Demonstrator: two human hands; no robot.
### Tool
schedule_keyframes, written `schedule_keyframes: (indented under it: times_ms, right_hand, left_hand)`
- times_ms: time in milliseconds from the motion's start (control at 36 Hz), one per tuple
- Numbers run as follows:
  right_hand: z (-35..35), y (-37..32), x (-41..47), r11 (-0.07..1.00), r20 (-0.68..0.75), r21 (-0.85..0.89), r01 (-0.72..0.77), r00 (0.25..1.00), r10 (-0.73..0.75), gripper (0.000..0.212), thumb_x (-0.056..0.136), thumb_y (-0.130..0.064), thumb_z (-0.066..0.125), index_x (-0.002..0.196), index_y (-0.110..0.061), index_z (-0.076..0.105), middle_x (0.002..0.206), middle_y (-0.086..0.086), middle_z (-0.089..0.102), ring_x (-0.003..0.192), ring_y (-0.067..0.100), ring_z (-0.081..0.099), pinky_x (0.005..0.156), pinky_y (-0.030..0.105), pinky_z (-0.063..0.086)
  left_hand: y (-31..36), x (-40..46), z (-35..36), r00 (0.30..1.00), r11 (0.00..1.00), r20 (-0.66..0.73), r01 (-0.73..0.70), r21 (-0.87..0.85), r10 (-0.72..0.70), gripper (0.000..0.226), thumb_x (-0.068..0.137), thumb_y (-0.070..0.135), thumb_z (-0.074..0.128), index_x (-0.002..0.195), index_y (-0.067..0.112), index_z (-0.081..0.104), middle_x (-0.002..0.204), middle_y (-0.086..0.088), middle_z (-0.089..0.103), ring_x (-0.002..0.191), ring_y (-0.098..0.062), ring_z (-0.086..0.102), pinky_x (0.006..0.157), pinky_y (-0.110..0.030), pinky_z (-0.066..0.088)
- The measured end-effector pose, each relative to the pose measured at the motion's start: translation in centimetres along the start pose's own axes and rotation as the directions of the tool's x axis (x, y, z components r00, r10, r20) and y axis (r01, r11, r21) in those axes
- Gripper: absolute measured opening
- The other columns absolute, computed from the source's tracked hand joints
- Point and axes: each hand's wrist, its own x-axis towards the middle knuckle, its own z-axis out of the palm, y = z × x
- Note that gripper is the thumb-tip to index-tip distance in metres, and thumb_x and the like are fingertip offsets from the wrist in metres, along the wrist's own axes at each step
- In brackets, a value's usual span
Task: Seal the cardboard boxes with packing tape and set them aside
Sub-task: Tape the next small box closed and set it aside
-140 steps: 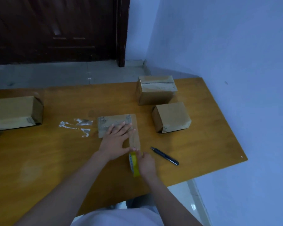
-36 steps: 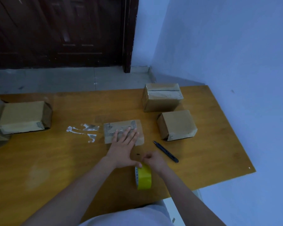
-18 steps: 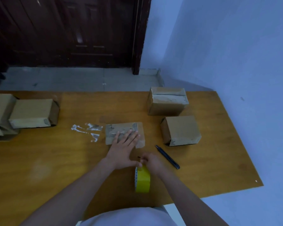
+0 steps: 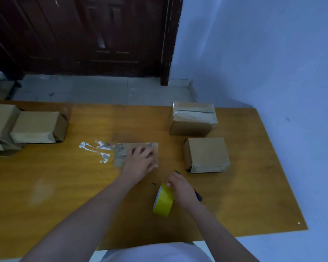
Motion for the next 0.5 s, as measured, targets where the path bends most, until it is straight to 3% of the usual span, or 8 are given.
schedule_keyframes:
  times_ms: [111,250,306,389,500]
  right_hand:
    - [-0.2,0.4,-0.1,0.999,0.02,0.031,0.016,1.0,-0.017,0.018,0.099,-0.008,0.038,0.084,-0.016,0.045,0.088,0.001,0.039,0.082,0.014,0.036,0.065,0.027,0.025]
    - [-0.6,0.7,-0.3,0.998,0.014,0.052,0.04,0.999,-0.041,0.019,0.098,-0.007,0.038,0.083,-0.017,0.042,0.08,-0.005,0.035,0.08,0.014,0.035,0.063,0.027,0.022]
    - [-0.6,0.9,-0.3,0.996,0.001,0.074,0.052,0.999,-0.052,0.019,0.098,-0.006,0.038,0.082,-0.016,0.042,0.075,-0.012,0.029,0.078,0.014,0.034,0.059,0.028,0.02]
    - [-0.3,1.1,-0.3,0.991,-0.03,0.115,0.067,0.998,-0.064,0.02,0.098,-0.007,0.04,0.081,-0.015,0.049,0.074,-0.013,0.029,0.077,0.014,0.036,0.06,0.028,0.021]
    - [-0.2,1.0,-0.2,0.986,-0.017,0.145,0.078,0.997,-0.076,0.02,0.098,-0.009,0.041,0.082,-0.012,0.051,0.078,-0.005,0.035,0.077,0.016,0.037,0.063,0.031,0.027]
  left_hand:
    - [-0.5,-0.5,0.9,0.997,0.997,-0.022,-0.067,0.035,0.068,0.044,0.088,0.05,0.04,0.106,0.022,0.069,0.111,0.003,0.057,0.094,-0.026,0.048,0.083,-0.043,0.04]
    - [-1.4,-0.8,2.2,0.985,0.987,-0.067,-0.157,0.026,0.159,0.055,0.094,0.053,0.031,0.124,0.015,0.056,0.118,0.001,0.046,0.098,-0.028,0.043,0.09,-0.046,0.031]
    - [-1.6,-0.9,2.2,0.982,0.984,-0.069,-0.175,0.045,0.178,0.054,0.087,0.049,0.04,0.129,0.015,0.047,0.12,0.0,0.044,0.1,-0.028,0.042,0.093,-0.047,0.029]
    - [-1.3,-0.9,2.0,0.981,0.986,-0.11,-0.158,0.053,0.163,0.061,0.075,0.041,0.07,0.127,0.011,0.058,0.119,0.0,0.044,0.099,-0.028,0.042,0.096,-0.049,0.028]
    - [-0.3,-1.0,0.9,0.993,0.995,-0.083,-0.078,0.062,0.083,0.07,0.06,0.034,0.087,0.122,0.009,0.065,0.115,0.0,0.043,0.101,-0.027,0.042,0.093,-0.053,0.046]
